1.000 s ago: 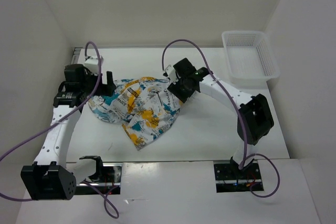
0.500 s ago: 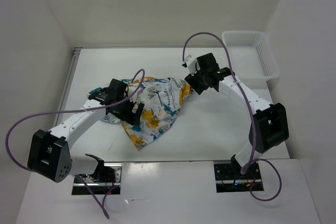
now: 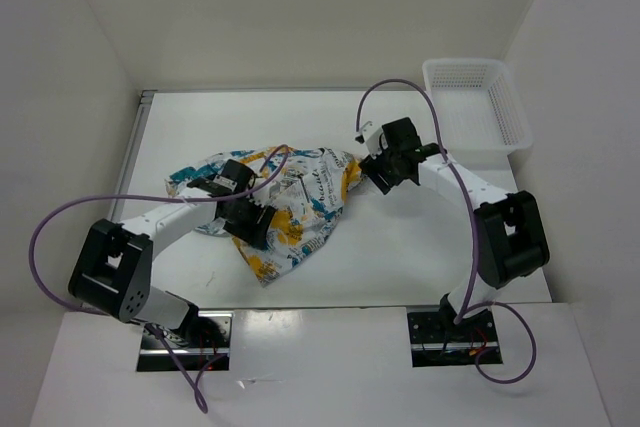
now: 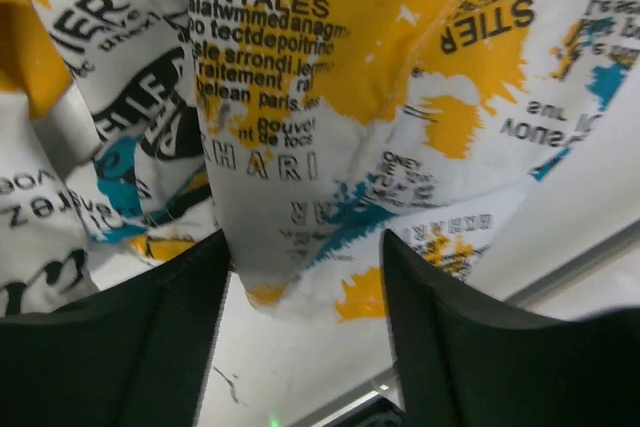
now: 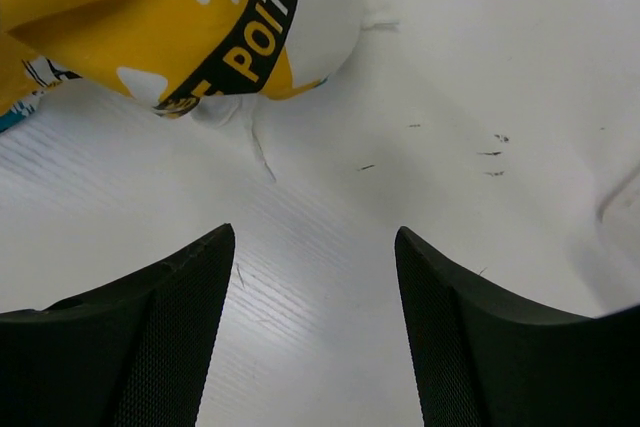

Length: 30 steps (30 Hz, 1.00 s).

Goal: Fold and stack the shorts
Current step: Flatten the shorts out

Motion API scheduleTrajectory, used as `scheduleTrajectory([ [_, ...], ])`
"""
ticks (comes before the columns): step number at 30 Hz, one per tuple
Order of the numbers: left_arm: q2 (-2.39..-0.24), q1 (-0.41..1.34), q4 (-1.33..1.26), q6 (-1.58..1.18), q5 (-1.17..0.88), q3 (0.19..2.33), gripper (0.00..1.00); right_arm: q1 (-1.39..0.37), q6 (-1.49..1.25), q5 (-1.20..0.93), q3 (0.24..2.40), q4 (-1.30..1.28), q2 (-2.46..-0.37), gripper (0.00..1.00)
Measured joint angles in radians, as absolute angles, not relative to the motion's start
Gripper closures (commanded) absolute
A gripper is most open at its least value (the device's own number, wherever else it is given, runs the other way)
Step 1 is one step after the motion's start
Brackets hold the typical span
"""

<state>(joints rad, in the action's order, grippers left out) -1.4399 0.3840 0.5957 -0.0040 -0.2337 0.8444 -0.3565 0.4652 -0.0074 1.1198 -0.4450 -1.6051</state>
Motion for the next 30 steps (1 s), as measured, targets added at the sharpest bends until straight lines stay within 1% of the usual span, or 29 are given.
scheduleTrajectory([
  [3,-1.456,0.384,0.556,-0.006,-0.222,0.821,0.52,-0.348,0.465,-0.010,1.103,-0.443,-1.600,0.29],
  [4,-1.461,0.384,0.545,-0.006,-0.218,0.810,0.69,-0.345,0.464,-0.012,1.100,-0.440,-1.597,0.29],
  [7,-1.469,0.384,0.538,-0.003,-0.231,0.797,1.00,-0.339,0.461,-0.017,1.091,-0.425,-1.585,0.26],
  [11,-1.469,0.384,0.574,-0.004,-0.229,0.845,1.00,-0.337,0.461,-0.049,1.079,-0.412,-1.575,0.25],
  [15,-1.449,0.367,0.626,-0.004,-0.127,1.058,1.00,-0.337,0.450,-0.124,1.072,-0.402,-1.576,0.23],
  [16,-1.439,0.353,0.629,-0.003,-0.097,1.133,1.00,-0.337,0.442,-0.138,1.070,-0.390,-1.579,0.21],
  [19,-1.384,0.320,0.601,-0.004,-0.024,1.272,1.00,-0.337,0.421,-0.162,1.065,-0.334,-1.604,0.20],
  [24,-1.286,0.312,0.622,-0.003,0.039,1.296,1.00,-0.337,0.383,-0.187,1.064,-0.231,-1.682,0.20],
  [29,-1.297,0.313,0.668,-0.003,0.083,1.272,1.00,-0.337,0.356,-0.221,1.066,-0.172,-1.763,0.20],
  [30,-1.299,0.313,0.675,-0.003,0.091,1.271,1.00,-0.337,0.347,-0.221,1.066,-0.160,-1.779,0.21],
])
